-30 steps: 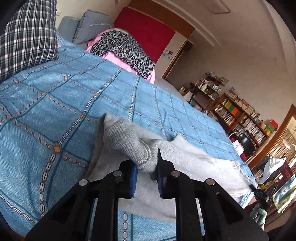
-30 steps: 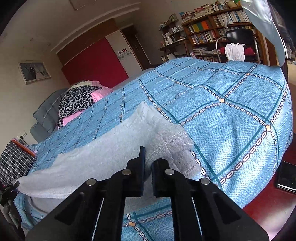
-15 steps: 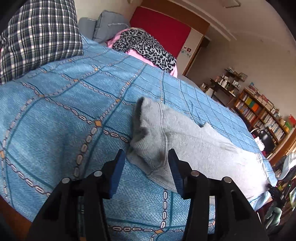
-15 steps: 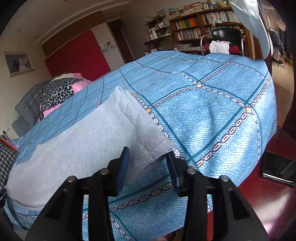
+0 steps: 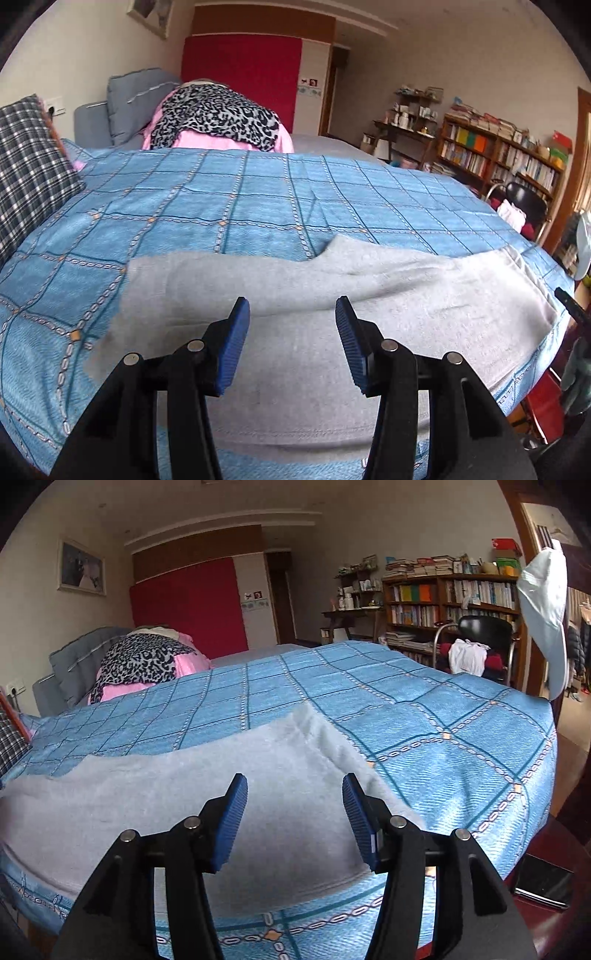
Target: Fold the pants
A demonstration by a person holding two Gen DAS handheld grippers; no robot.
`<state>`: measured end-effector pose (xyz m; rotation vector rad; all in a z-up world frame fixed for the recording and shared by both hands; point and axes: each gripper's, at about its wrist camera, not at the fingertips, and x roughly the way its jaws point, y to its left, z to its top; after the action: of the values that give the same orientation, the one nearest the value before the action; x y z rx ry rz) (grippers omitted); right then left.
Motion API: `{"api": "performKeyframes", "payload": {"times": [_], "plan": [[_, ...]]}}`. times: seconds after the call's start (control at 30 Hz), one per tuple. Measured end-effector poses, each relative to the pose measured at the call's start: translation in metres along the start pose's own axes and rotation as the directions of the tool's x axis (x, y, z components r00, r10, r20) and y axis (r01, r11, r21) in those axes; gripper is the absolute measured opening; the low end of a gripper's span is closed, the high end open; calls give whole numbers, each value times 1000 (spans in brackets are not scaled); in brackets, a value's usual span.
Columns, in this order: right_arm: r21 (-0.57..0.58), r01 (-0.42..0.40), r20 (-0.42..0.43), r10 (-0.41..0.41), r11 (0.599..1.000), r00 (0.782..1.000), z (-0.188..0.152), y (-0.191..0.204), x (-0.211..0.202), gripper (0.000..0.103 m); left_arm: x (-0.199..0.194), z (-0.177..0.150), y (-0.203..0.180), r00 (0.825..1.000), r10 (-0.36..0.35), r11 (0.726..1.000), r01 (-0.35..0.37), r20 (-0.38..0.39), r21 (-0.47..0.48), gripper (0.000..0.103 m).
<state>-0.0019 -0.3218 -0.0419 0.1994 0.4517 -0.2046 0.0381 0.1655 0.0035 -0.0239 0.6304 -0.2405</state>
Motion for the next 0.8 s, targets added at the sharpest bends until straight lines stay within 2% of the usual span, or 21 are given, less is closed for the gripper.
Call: {"api": "performKeyframes", "payload": {"times": [0.2,0.37,0.5,0.63,0.8], "plan": [[-28,-115,-100,112,993,989,-14,30,25,56,36,-8,-27,994,-55,998,58,-99,27,49],[-72,-127,-189,111,989,976,-30,47,44,56,49,-31,-30,982,-58,998,64,-177,28,49],[-95,-124,-208,102,988,973,-35,49,47,58,47,-57,-36,974,-60,995,75,-219,60,50],[-94,-123,-210,101,988,972,-33,52,47,60,37,-76,-55,979,-4,985,39,-204,167,50],[-119,-206,-206,179,971,962,-28,77,44,61,30,-75,-60,971,-36,981,79,-236,175,50]]}}
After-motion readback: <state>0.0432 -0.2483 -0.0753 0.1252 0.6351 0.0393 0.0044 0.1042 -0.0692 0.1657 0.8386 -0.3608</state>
